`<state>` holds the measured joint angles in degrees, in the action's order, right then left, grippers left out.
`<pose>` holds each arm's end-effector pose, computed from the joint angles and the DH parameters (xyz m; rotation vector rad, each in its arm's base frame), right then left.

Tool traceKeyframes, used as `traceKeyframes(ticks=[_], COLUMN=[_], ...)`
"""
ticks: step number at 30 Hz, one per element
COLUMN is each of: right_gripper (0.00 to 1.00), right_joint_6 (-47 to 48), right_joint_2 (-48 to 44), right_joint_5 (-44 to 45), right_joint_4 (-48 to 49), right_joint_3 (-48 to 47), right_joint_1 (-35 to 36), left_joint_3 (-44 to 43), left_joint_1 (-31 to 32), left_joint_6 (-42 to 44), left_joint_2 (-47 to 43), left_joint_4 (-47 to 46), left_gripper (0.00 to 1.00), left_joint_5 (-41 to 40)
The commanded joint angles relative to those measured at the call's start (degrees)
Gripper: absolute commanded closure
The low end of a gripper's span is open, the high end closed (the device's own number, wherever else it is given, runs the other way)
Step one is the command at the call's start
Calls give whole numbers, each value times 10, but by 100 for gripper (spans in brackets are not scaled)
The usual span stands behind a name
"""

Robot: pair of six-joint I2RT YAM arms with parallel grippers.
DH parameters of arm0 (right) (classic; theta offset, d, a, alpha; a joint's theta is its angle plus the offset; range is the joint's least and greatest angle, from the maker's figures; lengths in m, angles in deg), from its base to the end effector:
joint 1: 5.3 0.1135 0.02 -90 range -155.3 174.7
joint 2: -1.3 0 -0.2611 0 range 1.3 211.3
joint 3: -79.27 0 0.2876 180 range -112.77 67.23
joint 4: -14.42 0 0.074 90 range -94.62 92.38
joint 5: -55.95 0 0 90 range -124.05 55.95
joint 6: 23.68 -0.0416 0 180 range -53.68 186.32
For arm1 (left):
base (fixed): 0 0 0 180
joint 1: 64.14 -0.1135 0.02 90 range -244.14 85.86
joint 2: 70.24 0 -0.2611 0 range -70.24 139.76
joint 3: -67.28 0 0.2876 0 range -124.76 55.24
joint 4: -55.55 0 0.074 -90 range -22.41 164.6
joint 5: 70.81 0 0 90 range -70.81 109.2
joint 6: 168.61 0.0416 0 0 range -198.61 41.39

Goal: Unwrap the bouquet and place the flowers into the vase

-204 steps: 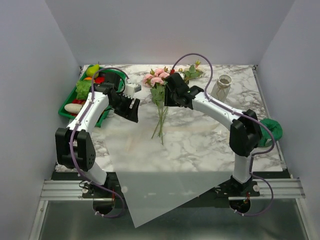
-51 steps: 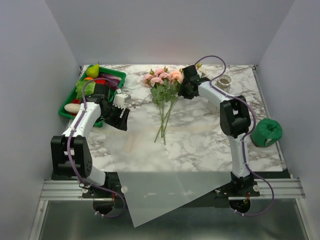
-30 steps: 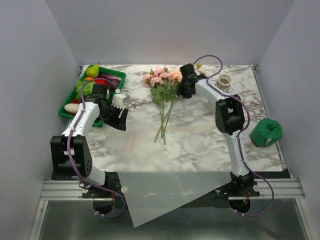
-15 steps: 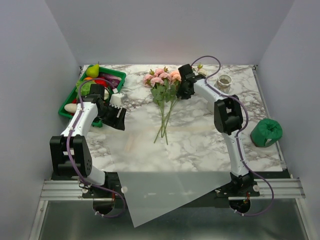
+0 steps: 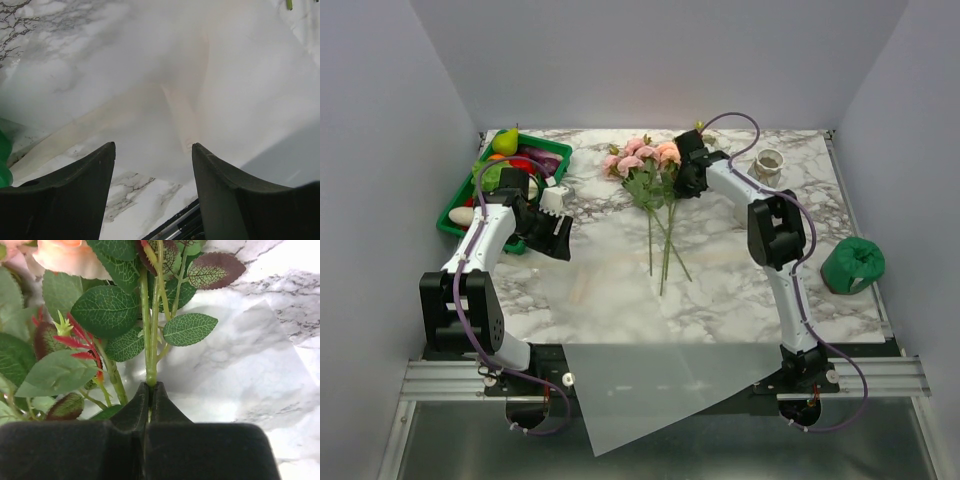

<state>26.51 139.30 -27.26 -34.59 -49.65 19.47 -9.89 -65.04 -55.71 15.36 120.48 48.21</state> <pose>0.5096 0.2297 0.1449 0.3835 2.5685 0.2664 0.3163 -0.0152 0.2259 0.6143 2.6258 -0.6012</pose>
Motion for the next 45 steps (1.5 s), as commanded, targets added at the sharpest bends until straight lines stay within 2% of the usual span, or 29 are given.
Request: traceKeyframes(ticks=[1, 10, 15, 20, 24, 32, 35, 40, 45], right_gripper=[100, 100, 100, 100, 100, 100, 99, 99, 99], right_joint_6=[14, 6, 28, 94, 169, 329, 412, 546, 577], right_joint_2=[-57, -228, -300, -387, -460, -570, -606, -606, -609], right_joint_5=[8, 28, 68, 113, 131, 154, 176, 227, 233], right_joint_4=[48, 156, 205, 288, 417, 535, 619, 697, 720], right_joint_3=[82, 245, 280, 342, 407, 387, 381, 322, 284], right_joint_1=[7, 16, 29, 49, 75, 86, 86, 78, 49], left_joint_3=[-9, -25, -27, -28, -29, -32, -34, -34, -35], left_joint_1=[-2, -2, -3, -3, -3, -3, -3, -3, -4], left_joint_6=[4, -7, -7, -8, -9, -12, -11, -9, -7], left_joint_2=[-20, -27, -39, -55, -61, -62, -61, -65, -67], left_joint_4=[10, 24, 33, 41, 43, 49, 51, 51, 56], left_gripper=[29, 29, 29, 29, 29, 29, 29, 29, 29], left_joint_5=[12, 26, 22, 23, 22, 21, 22, 24, 25])
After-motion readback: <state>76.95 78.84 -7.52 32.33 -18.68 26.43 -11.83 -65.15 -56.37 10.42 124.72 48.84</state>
